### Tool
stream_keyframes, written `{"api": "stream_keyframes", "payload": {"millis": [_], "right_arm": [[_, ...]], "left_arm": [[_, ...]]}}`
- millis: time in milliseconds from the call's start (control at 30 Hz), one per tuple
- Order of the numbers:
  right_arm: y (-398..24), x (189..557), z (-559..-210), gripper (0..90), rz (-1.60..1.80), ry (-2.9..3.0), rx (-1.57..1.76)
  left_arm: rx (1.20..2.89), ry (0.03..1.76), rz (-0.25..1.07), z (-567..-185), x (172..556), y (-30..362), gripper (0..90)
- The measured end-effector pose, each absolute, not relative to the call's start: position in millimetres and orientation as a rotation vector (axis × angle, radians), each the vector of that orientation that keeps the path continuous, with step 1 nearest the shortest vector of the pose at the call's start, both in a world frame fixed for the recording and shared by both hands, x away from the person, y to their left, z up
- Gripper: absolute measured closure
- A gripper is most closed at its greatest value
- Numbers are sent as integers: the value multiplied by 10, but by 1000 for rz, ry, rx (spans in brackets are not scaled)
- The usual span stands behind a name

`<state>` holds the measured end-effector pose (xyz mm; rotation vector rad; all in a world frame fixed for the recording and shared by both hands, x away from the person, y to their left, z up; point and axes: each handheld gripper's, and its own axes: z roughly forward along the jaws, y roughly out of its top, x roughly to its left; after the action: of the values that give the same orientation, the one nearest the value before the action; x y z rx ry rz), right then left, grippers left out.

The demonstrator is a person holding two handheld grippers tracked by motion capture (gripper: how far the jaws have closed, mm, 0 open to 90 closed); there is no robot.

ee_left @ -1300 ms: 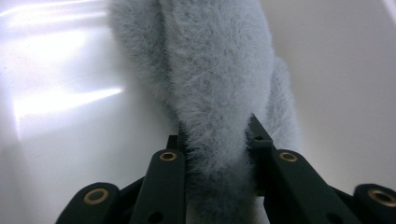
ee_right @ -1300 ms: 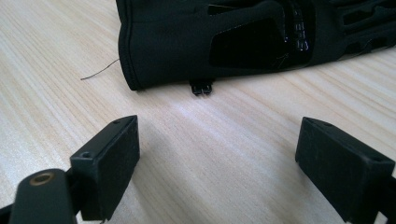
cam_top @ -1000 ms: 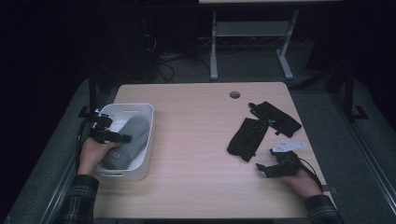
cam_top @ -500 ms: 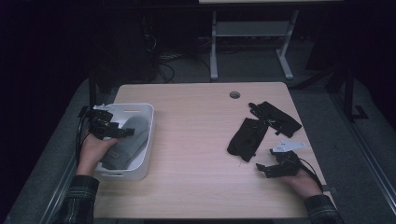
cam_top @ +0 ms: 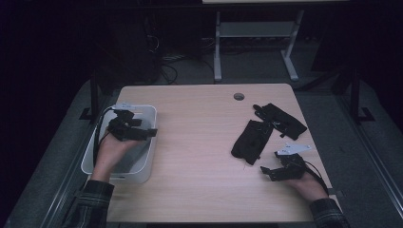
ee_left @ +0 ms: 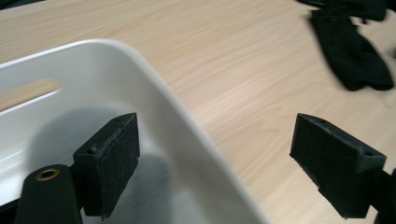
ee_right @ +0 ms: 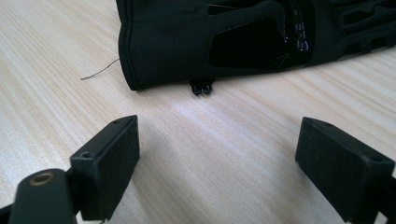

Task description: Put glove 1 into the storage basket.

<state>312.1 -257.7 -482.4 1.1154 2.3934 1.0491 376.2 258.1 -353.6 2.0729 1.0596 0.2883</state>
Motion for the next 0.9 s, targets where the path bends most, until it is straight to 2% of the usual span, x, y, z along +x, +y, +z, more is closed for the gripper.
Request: {"api": "stream_keyframes", "payload": {"millis": [467, 900], "right_arm": [[-2571, 3112, -4823, 128, 1046, 2396, 1125], [-2569, 3110, -4821, 128, 1046, 2396, 1130]], "left_arm": [[2135, 871, 225, -3670, 3521, 1871, 147], [2186, 737, 179, -3885, 3312, 1439, 152]]}}
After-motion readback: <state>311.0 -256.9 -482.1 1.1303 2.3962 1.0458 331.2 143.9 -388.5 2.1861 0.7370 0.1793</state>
